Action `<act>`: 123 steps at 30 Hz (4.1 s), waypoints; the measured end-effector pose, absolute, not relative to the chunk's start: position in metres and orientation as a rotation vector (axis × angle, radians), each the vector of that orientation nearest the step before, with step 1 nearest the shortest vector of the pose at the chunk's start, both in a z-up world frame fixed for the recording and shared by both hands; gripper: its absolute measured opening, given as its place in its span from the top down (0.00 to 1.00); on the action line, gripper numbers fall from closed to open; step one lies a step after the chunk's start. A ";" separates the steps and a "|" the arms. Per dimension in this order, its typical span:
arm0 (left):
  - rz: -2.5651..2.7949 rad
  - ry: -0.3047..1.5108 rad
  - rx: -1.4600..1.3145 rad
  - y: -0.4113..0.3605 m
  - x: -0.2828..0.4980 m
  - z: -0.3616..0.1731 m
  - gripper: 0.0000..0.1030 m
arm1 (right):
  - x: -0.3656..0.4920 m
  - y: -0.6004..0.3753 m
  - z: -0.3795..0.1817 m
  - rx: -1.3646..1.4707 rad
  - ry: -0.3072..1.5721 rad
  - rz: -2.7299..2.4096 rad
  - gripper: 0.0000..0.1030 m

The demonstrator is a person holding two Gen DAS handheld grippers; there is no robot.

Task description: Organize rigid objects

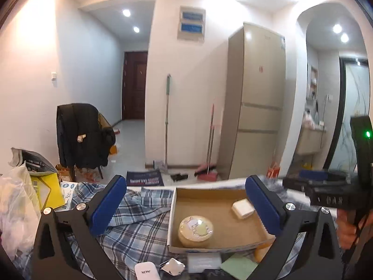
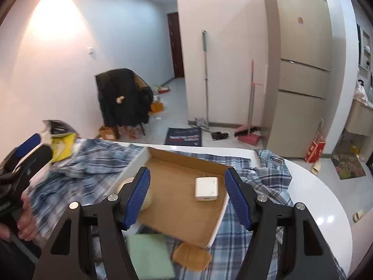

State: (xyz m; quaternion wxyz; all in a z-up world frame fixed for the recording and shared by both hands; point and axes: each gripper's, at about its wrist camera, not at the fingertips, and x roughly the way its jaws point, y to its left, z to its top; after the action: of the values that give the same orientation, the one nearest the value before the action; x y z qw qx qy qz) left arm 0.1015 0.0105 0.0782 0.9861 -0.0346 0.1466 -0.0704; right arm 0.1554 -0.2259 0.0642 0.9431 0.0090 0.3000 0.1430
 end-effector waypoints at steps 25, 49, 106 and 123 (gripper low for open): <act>0.121 0.444 -0.045 0.032 0.020 0.010 0.00 | 0.098 -0.229 0.003 0.137 0.618 0.419 0.37; 0.064 1.032 -0.245 0.057 0.088 -0.084 0.63 | 0.104 -0.233 -0.021 0.114 0.682 0.444 0.37; 0.092 0.992 -0.199 0.047 0.095 -0.081 0.59 | 0.114 -0.239 -0.030 0.107 0.738 0.433 0.37; -0.029 0.863 -0.150 0.018 0.059 -0.046 0.59 | 0.118 -0.203 -0.073 0.068 1.013 0.636 0.28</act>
State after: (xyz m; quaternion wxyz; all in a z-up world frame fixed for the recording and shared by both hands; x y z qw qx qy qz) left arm 0.0593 0.0181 -0.0456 0.9056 -0.0728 0.4176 -0.0141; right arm 0.1183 -0.2026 -0.0726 0.8258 0.0320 0.4768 0.2994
